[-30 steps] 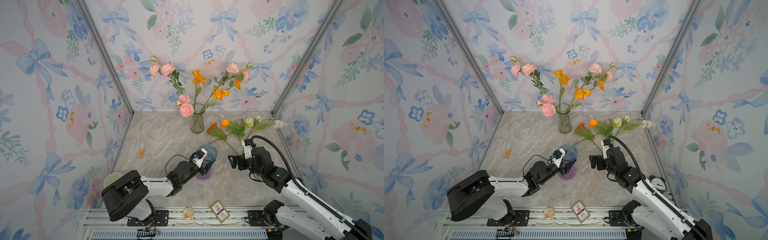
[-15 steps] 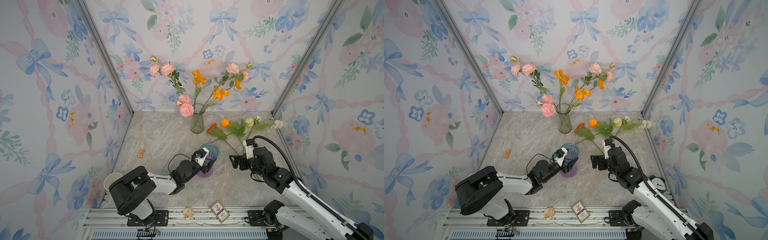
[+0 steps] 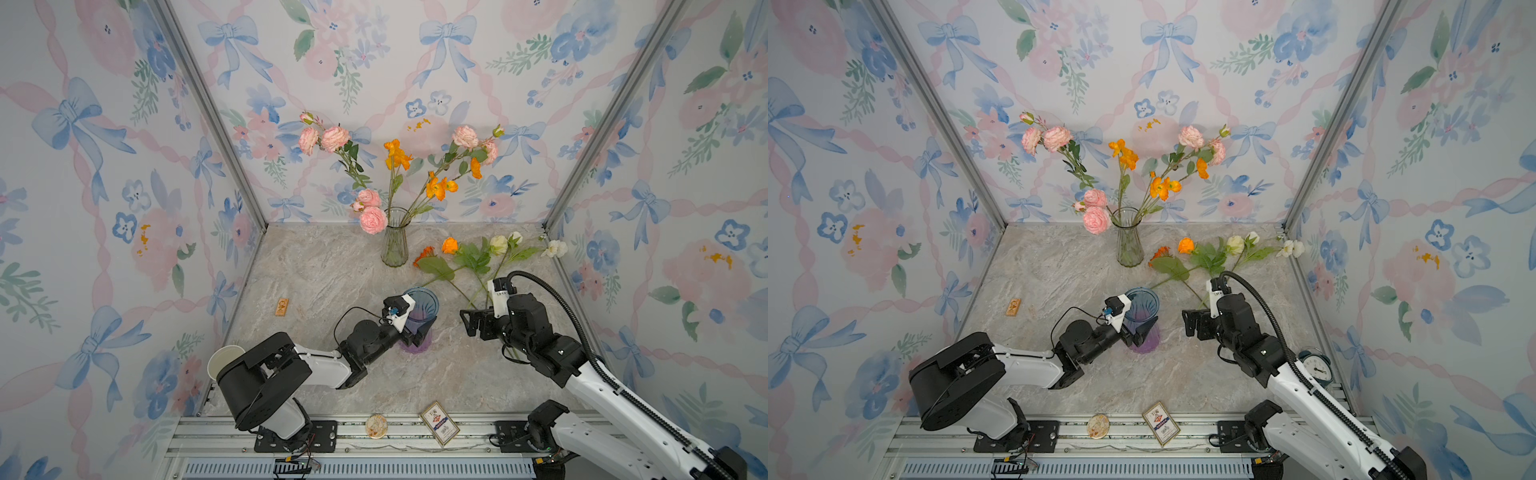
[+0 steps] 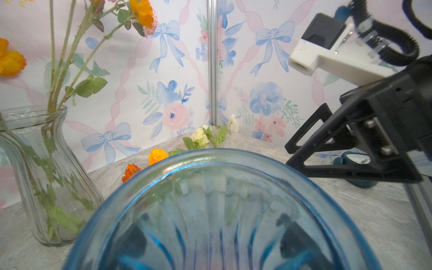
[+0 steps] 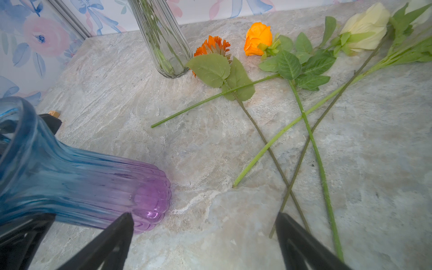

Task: Arrange flowers in a vase
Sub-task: Place the vase at the center of the table, then pick up the flower from the flowers.

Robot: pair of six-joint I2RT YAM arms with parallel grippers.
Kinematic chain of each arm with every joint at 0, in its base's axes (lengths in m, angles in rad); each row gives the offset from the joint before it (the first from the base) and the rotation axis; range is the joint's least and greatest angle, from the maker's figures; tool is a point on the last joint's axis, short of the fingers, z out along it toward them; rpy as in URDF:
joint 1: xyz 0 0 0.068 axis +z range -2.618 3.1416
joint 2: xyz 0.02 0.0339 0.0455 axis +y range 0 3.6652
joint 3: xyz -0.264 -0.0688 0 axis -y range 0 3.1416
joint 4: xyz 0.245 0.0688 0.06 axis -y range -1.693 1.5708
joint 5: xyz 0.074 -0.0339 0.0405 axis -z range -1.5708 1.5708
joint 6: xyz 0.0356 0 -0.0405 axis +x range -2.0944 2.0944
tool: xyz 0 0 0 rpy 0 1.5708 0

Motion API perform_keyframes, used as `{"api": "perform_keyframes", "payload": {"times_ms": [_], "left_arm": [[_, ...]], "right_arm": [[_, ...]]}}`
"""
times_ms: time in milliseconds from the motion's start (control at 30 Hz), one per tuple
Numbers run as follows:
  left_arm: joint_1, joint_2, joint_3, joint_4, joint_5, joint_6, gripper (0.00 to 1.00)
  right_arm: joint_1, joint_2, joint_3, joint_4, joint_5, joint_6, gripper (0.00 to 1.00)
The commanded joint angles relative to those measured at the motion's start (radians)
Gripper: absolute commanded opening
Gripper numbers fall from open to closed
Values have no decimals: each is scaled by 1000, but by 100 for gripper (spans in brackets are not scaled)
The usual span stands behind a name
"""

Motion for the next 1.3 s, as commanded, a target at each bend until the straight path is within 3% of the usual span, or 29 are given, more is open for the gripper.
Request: {"api": "perform_keyframes", "payload": {"times_ms": [0, 167, 400, 533, 633, 733, 833, 1000, 1067, 1267], "left_arm": [[12, -38, -26, 13, 37, -14, 98], [14, -126, -64, -91, 78, -22, 98], [13, -379, -74, -406, 75, -41, 98], [12, -505, 13, -635, 65, -19, 98], [13, -548, 121, -796, 81, 26, 98], [14, -529, 256, -949, 72, 95, 98], [19, -460, 420, -1083, 93, 180, 98], [99, -277, 726, -1308, 419, 318, 98], [128, -212, 820, -1367, 492, 375, 98], [197, -89, 861, -1362, 593, 409, 98]], "right_arm": [[-14, -9, 15, -3, -9, -8, 97], [-85, 13, 39, -45, -21, 8, 97], [-356, 182, 142, -120, -149, 17, 97], [-420, 318, 218, -132, -122, -65, 100], [-427, 450, 291, -152, -101, -127, 90], [-430, 574, 357, -164, -93, -167, 77], [-431, 687, 419, -175, -70, -201, 73], [-430, 836, 522, -190, -31, -256, 66], [-431, 865, 542, -172, -19, -261, 61], [-428, 987, 641, -211, -7, -297, 51]]}}
